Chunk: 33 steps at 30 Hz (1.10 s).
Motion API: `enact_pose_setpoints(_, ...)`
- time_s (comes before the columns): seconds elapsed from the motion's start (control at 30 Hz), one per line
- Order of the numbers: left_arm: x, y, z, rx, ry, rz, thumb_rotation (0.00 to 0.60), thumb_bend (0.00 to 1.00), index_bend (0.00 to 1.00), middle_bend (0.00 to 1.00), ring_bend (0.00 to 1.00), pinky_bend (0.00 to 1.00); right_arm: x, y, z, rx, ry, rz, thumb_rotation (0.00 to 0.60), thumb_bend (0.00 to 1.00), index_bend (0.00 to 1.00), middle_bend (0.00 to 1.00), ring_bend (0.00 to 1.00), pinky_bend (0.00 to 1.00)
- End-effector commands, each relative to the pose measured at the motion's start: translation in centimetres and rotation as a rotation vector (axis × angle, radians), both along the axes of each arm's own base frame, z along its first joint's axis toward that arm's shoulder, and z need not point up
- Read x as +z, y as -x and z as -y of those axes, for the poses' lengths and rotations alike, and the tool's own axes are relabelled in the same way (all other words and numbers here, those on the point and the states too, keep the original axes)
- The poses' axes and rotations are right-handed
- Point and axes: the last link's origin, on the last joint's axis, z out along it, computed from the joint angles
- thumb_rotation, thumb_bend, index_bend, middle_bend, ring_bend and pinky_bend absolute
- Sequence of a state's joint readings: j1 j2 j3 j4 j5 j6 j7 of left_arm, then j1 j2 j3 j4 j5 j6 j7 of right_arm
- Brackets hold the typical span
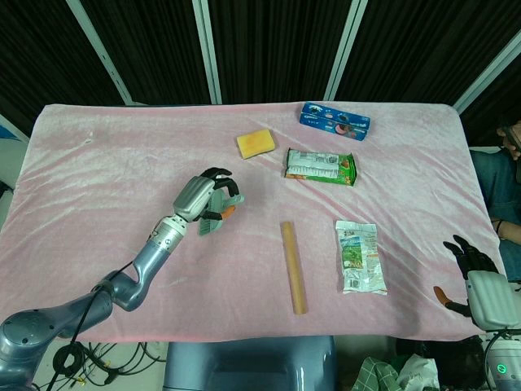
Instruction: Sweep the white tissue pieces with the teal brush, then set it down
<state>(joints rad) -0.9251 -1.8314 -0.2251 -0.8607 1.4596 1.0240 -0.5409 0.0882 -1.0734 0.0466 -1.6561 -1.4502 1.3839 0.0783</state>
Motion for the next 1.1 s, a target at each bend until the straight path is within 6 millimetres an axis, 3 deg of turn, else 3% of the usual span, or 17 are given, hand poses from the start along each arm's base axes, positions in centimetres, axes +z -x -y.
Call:
enact_pose_setpoints(0.03,0.0,-0.6,-0.2,-0.007,-0.012,0.018,0.600,0.38,0.57,0.58,0.20,0.18,0.0,0.0,0.0,0.000,0.000,0.000,0.600,0.19,0.16,0.07,0.12,0.17)
enact_pose_setpoints(0.3,1.9,-0.6,-1.1,-0.066,-0.099,-0.074,0.600,0.38,0.58,0.60,0.20,0.18,0.0,0.0,0.0,-0.001,0.001,-0.001,0.600,0.19,0.16,0.07,0.12,0.17)
enact_pose_setpoints(0.47,4.6,0.4,-2.9,-0.089,-0.205,-0.232,0.600,0.38,0.58,0.60,0.20,0.19,0.1,0.1,0.0,-0.006,0.005,0.001,0.600,0.19,0.16,0.07,0.12,0.17)
enact_pose_setpoints(0.67,6.8,0.5,-5.4,-0.023,-0.205,-0.231,0.600,0.38,0.59,0.60,0.20,0.20,0.1,0.2,0.1,-0.016,0.009,0.005,0.600,0.19,0.16,0.07,0.12,0.17)
enact_pose_setpoints(0.83,7.0,0.5,-7.0,0.006,-0.218,-0.250,0.600,0.38,0.58,0.60,0.20,0.20,0.1,0.2,0.1,-0.019,0.007,0.007,0.600,0.19,0.16,0.07,0.12,0.17)
enact_pose_setpoints(1.1,5.4,1.4,-8.2,0.082,-0.204,-0.261,0.600,0.38,0.59,0.60,0.20,0.20,0.2,0.2,0.0,-0.026,0.005,0.014,0.600,0.19,0.16,0.07,0.12,0.17)
